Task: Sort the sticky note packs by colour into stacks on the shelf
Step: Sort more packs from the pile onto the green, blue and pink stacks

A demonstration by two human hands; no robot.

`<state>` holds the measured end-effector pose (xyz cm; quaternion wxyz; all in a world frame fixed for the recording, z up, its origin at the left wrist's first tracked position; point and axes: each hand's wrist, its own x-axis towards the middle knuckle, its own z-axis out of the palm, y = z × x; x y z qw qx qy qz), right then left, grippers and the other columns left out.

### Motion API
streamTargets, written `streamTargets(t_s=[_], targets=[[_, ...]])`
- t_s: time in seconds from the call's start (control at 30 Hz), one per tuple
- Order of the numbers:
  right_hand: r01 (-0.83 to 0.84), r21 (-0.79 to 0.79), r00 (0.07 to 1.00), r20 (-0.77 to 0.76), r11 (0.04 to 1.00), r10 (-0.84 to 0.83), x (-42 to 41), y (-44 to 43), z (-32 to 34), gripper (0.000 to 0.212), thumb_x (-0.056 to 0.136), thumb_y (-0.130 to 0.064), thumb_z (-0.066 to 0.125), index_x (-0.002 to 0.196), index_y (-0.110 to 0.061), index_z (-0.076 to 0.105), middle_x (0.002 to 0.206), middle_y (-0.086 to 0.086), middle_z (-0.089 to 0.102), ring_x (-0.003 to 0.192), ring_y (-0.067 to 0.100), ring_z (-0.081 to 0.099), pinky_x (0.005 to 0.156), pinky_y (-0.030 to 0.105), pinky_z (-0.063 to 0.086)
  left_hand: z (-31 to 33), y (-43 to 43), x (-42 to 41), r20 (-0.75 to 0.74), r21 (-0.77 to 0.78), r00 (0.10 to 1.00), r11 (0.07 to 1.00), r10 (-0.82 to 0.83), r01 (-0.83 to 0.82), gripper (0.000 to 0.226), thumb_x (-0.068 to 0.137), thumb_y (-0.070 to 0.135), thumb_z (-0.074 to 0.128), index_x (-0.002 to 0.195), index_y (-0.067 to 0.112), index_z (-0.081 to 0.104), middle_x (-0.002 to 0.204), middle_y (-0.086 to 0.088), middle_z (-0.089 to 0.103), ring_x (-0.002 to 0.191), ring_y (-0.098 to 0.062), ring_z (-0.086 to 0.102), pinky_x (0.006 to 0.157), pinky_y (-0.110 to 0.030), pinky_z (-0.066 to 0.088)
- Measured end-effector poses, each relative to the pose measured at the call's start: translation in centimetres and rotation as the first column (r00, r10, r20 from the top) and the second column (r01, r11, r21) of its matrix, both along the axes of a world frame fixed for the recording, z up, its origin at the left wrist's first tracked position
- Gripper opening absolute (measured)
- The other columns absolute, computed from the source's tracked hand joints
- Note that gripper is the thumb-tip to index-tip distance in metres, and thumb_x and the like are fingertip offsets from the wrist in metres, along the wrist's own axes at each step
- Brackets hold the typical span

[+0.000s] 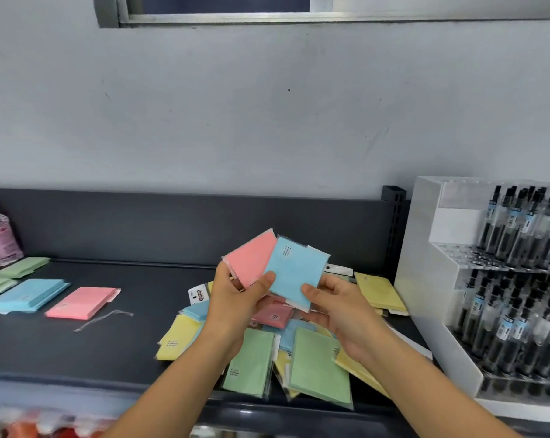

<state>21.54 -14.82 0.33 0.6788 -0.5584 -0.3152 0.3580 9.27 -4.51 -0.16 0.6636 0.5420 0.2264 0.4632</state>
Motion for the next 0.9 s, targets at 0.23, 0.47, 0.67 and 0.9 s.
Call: streamTargets(t_s=[0.23, 0.47, 0.67, 0.9], targets=[[0.087, 0.007, 0.996, -0.029, 0.996, -0.087, 0.4, 1.4, 0.0, 0.013, 0.094, -0.014, 0.053, 0.103, -0.018, 0.062, 0.103, 0.003, 0.069, 0.087, 0.02, 0.071, 0.073, 0.035, 0.059, 0.0, 2.0, -3.6, -0.137, 0.235, 0.949, 0.94, 0.284, -0.247, 0.016, 0.089, 0.015, 0.062, 0.086, 0.03, 0.064, 0.084, 0.003, 0.068, 0.077, -0.013, 0.065, 0.062, -0.022, 0.053], [-0.081, -0.01, 0.996, -0.027, 0.997, 0.081, -2.4, 3.4, 0.3, 0.013, 0.091, -0.012, 0.057, 0.102, -0.007, 0.061, 0.103, 0.012, 0.068, 0.081, 0.023, 0.071, 0.057, 0.03, 0.058, -0.8, 2.1, -9.4, -0.235, 0.649, 0.789, 0.696, 0.567, -0.307, 0.033, 0.079, 0.008, 0.073, 0.08, 0.041, 0.069, 0.077, 0.018, 0.07, 0.071, 0.006, 0.061, 0.062, -0.005, 0.043], [-0.052, -0.01, 0.998, 0.039, 0.999, 0.052, -3.7, 4.2, -0.3, 0.007, 0.088, -0.008, 0.06, 0.093, -0.007, 0.065, 0.099, 0.013, 0.069, 0.09, 0.024, 0.067, 0.056, 0.026, 0.056, -1.6, 1.8, -13.2, -0.25, 0.913, 0.673, 0.401, 0.696, -0.075, 0.039, 0.071, -0.012, 0.071, 0.098, 0.016, 0.073, 0.099, 0.016, 0.065, 0.095, -0.002, 0.059, 0.082, -0.009, 0.042], [-0.179, -0.041, 0.976, 0.116, 0.983, 0.183, -13.8, 8.3, 0.0, 0.007, 0.088, -0.009, 0.06, 0.092, -0.009, 0.066, 0.098, 0.012, 0.069, 0.091, 0.022, 0.067, 0.064, 0.029, 0.058, -1.6, 4.3, -24.9, -0.192, 0.958, 0.571, 0.28, 0.799, -0.07, 0.033, 0.072, -0.007, 0.073, 0.099, 0.011, 0.072, 0.096, 0.01, 0.066, 0.089, -0.009, 0.061, 0.079, -0.017, 0.046]])
